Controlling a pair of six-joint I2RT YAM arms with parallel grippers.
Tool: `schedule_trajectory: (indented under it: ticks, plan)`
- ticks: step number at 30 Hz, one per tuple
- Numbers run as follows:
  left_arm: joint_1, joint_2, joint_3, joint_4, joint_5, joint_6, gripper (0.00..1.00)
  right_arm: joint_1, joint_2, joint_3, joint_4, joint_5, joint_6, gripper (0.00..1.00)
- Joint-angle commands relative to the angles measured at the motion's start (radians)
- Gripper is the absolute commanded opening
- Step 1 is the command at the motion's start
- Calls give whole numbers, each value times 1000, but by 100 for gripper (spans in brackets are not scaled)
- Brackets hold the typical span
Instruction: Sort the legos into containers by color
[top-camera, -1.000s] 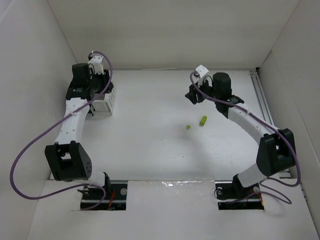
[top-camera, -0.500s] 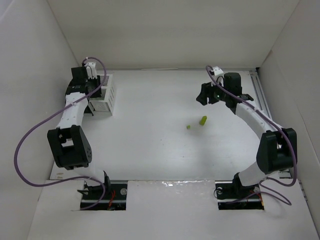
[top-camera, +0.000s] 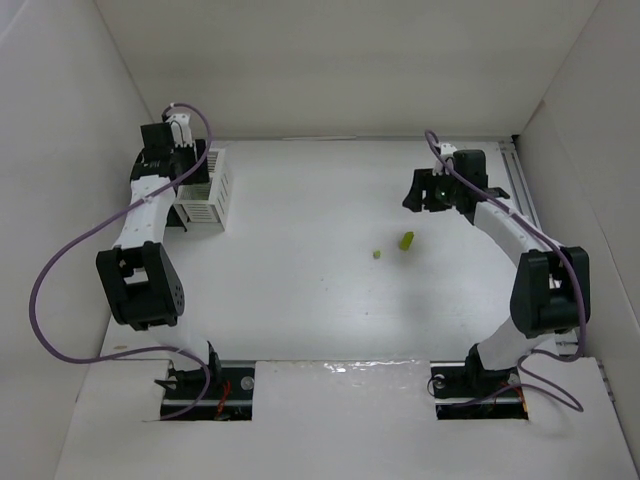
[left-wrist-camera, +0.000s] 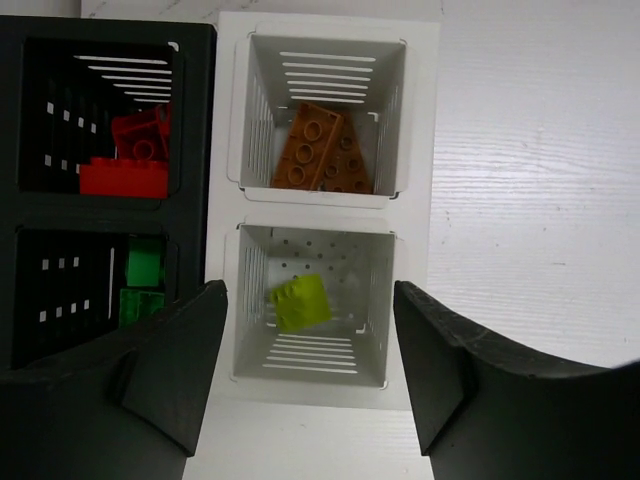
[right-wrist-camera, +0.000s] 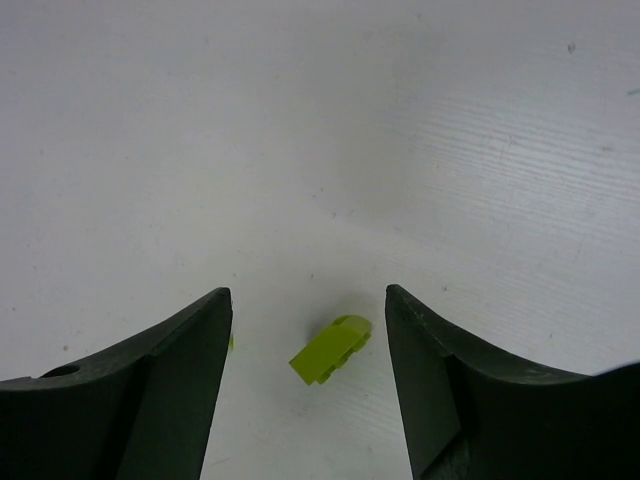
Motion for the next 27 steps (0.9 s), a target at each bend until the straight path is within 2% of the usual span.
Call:
schedule_trajectory:
  ticks: [1,6,10,14,18,20,21,23,24,26,27]
  plan:
    - [1,-62,44,35,35,-3,64,-10,-13,39,-40,52,100,68]
    - [1,-229,-62,188,96,-29,66,14,-13,28,-68,173,251,66]
    - [-74,-271,-81,188,36,-3,66,50,-13,28,-120,223,271,64]
    - [-74,-294,-102,188,16,-3,67,88,7,37,-202,279,301,63]
    - [-74,-316,-113,199,7,-3,67,108,7,11,-214,304,312,62]
    - [-74,-316,-122,154,83,23,67,108,-2,0,-214,327,321,63]
    - [-86,-316,-104,111,243,99,67,99,-2,0,-201,359,334,63]
    - [-135,-293,-84,51,294,112,67,73,-11,0,-201,368,360,63]
    - [-202,-271,-84,12,341,126,67,55,-20,0,-192,368,374,63]
    - [-287,-271,-125,38,341,115,66,6,-30,11,-178,368,392,63]
    - [-380,-271,-146,74,341,98,66,-8,-45,11,-166,368,406,63]
